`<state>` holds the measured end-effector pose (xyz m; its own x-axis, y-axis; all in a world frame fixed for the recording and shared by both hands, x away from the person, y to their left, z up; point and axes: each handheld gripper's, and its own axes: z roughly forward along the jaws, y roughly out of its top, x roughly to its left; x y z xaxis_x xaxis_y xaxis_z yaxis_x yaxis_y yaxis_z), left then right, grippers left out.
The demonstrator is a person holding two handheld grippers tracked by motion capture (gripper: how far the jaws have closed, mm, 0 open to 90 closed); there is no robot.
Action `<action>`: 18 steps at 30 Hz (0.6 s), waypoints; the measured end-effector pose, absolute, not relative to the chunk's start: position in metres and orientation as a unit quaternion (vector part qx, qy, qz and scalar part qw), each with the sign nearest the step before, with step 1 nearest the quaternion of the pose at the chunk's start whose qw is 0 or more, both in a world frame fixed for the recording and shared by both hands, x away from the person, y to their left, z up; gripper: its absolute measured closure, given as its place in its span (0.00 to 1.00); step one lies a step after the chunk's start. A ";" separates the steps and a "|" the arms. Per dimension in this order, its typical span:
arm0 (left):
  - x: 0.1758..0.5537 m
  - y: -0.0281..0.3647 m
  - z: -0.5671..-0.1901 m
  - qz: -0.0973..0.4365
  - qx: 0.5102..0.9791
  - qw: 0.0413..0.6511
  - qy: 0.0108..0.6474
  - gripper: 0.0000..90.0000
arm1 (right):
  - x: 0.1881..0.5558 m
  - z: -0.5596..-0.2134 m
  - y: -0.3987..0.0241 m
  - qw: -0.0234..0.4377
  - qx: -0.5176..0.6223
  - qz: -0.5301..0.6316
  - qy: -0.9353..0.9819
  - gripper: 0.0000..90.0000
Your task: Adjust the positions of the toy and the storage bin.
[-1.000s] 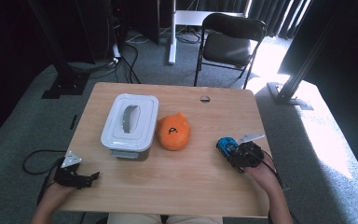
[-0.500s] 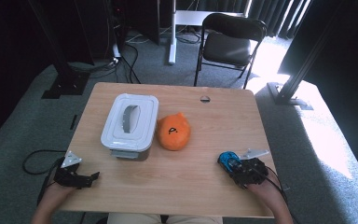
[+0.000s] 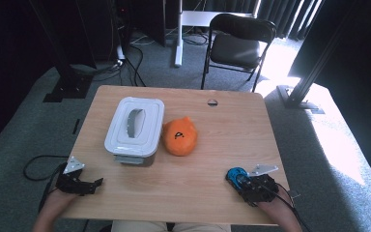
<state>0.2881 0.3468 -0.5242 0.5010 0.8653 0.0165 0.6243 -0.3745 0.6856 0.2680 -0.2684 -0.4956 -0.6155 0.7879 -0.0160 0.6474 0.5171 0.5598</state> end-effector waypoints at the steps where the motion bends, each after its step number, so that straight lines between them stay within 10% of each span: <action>1: 0.288 0.347 -0.524 0.191 0.807 0.316 0.462 0.00 | 0.267 -0.497 -0.268 0.132 0.416 0.258 0.862 0.31; 18: 0.288 0.347 -0.524 0.191 0.806 0.316 0.463 0.00 | 0.270 -0.504 -0.269 0.117 0.418 0.275 0.858 0.28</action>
<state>0.2881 0.3471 -0.5242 0.4989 0.8665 0.0149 0.6253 -0.3719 0.6861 0.2701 -0.2693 -0.5043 -0.6225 0.7820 0.0300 0.6532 0.4981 0.5703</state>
